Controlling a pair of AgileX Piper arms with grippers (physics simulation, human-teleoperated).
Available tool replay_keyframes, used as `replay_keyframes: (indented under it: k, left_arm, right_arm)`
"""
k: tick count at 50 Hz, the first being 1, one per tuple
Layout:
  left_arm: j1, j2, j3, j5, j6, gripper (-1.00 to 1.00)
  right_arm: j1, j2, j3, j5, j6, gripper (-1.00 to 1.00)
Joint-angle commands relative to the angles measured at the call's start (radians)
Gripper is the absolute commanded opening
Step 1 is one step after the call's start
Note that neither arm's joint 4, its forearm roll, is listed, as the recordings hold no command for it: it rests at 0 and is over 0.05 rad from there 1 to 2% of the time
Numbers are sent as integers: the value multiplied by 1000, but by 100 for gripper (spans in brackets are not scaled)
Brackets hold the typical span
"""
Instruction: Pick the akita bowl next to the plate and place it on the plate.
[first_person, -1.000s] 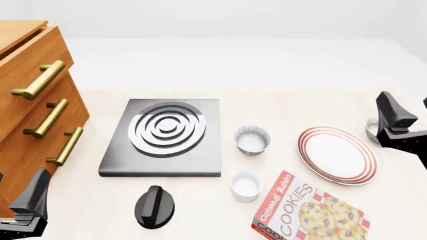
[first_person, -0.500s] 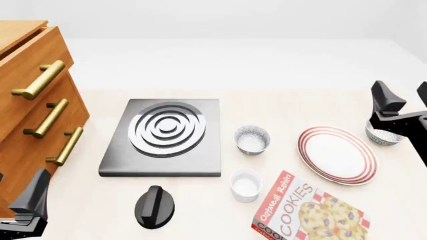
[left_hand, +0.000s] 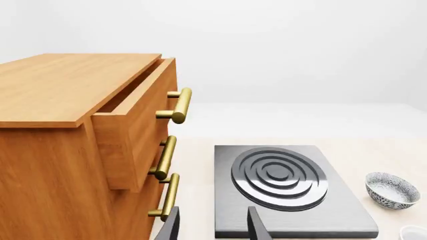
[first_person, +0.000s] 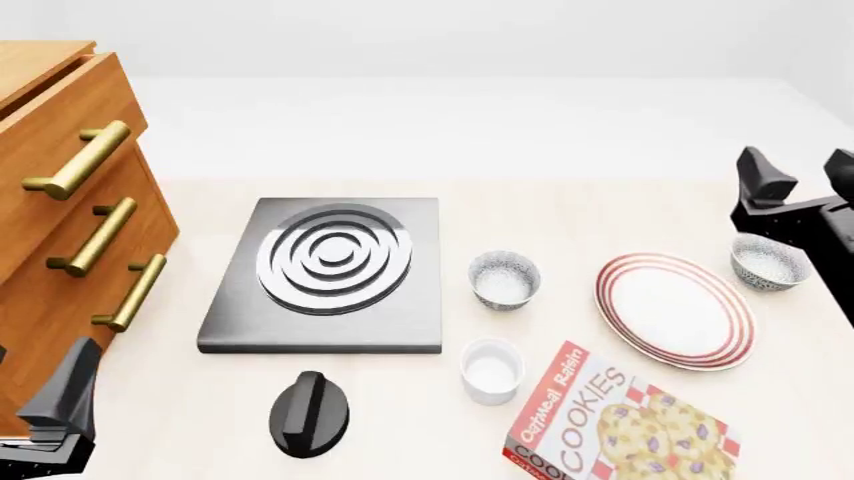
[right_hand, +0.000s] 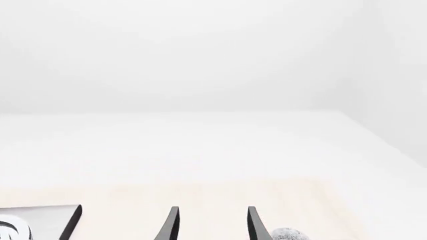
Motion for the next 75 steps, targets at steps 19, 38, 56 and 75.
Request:
replay_keyframes:
  k: [19,38,56,75]
  left_arm:
    - [0,0,0,0,0,100]
    - [0,0,0,0,0,100]
    - [0,0,0,0,0,100]
    - [0,0,0,0,0,100]
  right_arm:
    - [-85,176,-94,-39,2,100]
    - [-109,213,-145,-1,27,100]
    - [-151,245,-169,16,68,100]
    - [-211,311,-212,16,89,100]
